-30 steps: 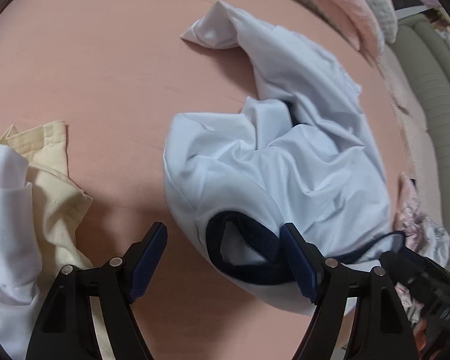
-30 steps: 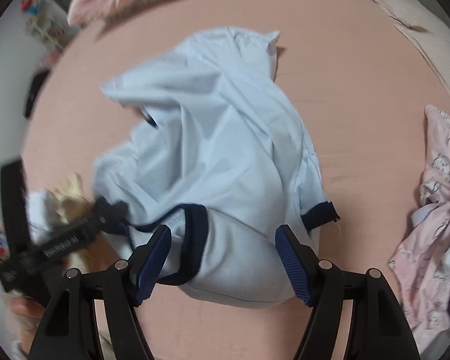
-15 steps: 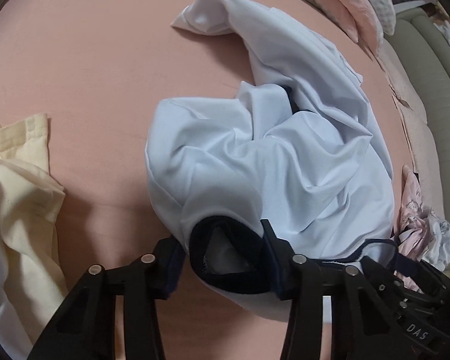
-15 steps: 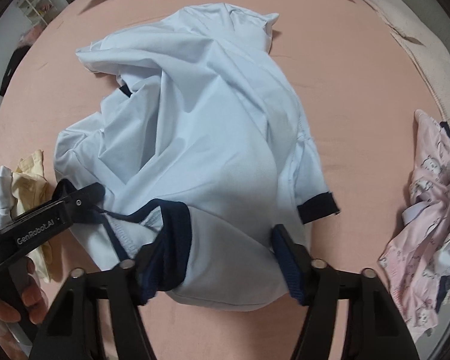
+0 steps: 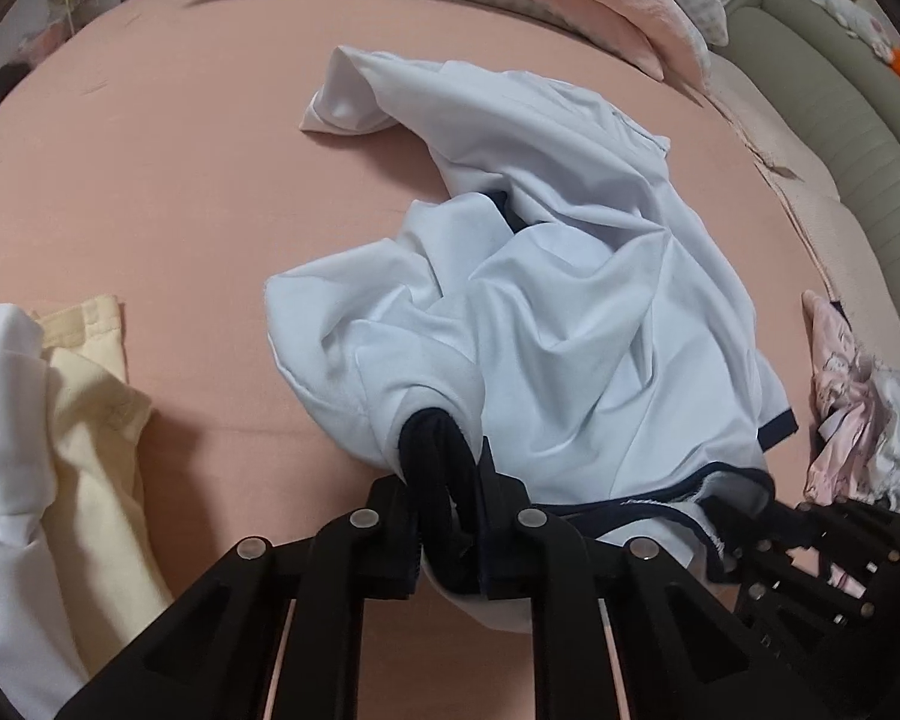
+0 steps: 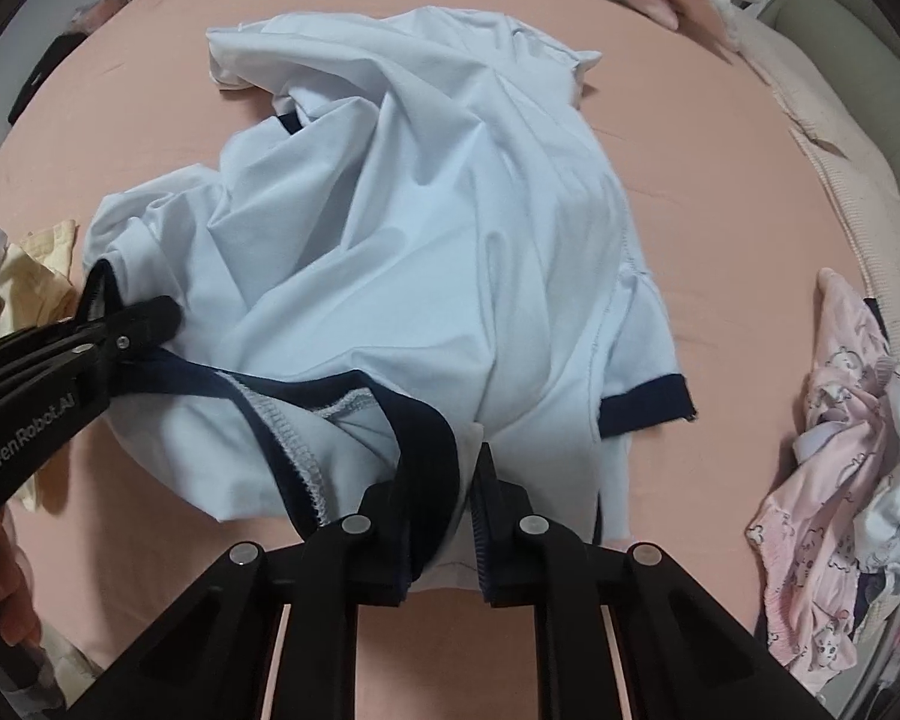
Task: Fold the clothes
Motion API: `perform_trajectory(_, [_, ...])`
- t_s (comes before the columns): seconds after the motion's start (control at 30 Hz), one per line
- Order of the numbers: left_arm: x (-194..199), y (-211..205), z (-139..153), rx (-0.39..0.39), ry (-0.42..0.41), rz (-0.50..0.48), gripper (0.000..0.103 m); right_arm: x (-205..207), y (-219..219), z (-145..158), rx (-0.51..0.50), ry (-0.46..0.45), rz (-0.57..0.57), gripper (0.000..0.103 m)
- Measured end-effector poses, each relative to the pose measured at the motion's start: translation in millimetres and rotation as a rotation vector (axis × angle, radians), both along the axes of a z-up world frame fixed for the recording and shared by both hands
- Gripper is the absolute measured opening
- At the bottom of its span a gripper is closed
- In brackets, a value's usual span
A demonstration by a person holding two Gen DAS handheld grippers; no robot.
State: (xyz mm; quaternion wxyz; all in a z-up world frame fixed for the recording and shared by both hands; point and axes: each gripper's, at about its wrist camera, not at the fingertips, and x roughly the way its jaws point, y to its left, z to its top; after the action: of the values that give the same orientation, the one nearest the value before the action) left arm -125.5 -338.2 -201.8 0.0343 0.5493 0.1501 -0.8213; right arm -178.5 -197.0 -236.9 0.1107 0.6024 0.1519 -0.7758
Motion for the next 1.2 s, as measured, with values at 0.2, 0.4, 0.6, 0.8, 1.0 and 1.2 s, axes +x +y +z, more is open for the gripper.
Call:
perform_trajectory(0.2, [1.5, 10.6, 10.3, 0.056, 0.012, 0.021, 0.011, 6.2, 15.1, 8.2, 0.005, 0.04, -0.034, 0.013])
perform_trajectory(0.4, [8.6, 26.1, 5.2, 0.076, 0.011, 0.035, 0.011, 9.2, 32.8, 18.6, -0.016, 0.051, -0.052, 0.013])
perform_trajectory(0.6, [22.1, 44.5, 11.9, 0.056, 0.027, -0.002, 0.011, 13.0, 49.6, 23.6, -0.006, 0.067, -0.064, 0.013])
perform_trajectory(0.8, [36.2, 39.5, 2.4, 0.104, 0.012, 0.027, 0.011, 22.2, 67.8, 20.9, 0.023, 0.063, -0.066, 0.013])
perform_trajectory(1.0, [53.0, 43.6, -2.9, 0.146, 0.036, 0.012, 0.011, 30.4, 85.0, 18.0, -0.012, 0.055, -0.073, 0.013])
perform_trajectory(1.2, [62.2, 55.8, 1.3, 0.116, 0.048, -0.027, 0.012, 36.7, 96.8, 18.6, 0.0, 0.08, -0.059, 0.013])
